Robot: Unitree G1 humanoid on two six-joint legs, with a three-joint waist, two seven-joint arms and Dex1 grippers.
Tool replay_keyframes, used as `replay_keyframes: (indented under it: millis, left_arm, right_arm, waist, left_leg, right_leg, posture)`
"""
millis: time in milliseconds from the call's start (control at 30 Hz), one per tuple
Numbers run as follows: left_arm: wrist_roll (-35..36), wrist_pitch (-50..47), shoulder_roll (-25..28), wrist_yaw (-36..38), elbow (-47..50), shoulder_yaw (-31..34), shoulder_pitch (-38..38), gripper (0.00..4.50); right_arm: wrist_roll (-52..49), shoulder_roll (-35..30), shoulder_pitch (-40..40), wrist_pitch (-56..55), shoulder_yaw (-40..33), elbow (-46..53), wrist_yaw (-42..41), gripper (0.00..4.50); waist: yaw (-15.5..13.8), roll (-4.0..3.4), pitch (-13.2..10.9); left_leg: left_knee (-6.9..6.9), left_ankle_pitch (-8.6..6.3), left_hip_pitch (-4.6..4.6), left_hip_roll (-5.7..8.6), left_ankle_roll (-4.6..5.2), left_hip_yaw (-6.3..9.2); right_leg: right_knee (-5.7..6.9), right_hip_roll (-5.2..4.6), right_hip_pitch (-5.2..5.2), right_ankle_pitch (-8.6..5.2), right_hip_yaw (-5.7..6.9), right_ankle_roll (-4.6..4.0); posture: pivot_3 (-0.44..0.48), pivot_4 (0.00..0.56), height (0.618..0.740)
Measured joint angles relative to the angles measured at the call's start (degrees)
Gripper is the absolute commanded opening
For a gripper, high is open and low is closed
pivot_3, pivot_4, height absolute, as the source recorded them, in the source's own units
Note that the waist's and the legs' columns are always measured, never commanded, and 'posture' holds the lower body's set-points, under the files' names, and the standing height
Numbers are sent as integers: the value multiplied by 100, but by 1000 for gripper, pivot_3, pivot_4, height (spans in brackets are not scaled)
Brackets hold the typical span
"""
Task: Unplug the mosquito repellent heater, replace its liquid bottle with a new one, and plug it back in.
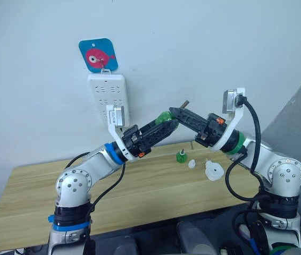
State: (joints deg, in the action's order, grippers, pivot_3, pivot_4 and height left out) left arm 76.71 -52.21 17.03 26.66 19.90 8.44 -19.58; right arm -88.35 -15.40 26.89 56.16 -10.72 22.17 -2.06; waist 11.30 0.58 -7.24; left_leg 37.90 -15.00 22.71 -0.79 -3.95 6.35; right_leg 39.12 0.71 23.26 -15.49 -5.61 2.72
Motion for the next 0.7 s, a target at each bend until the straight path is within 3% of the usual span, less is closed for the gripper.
replay_keyframes:
  millis: [200,700]
  left_arm:
    - [280,-54,222,49,-184,105,49,4500]
    - [597,0,-106,-130,-250,-28,-144,4500]
  right_arm:
    - [-733,-228,-53,-215,11,-151,377,838]
    - [-1208,-474,-331,-553,179,-222,351,838]
  waist:
    - [-5,-4,3]
    - [-9,-13,9]
  left_leg:
    - [0,0,0,0,0,0]
    - [0,0,-1,0,1,-3]
  right_leg:
    - [-2,0,-1,-1,0,0]
    - [-3,3,-2,-2,-4,2]
  posture:
    - [-209,63,734]
    - [-212,65,734]
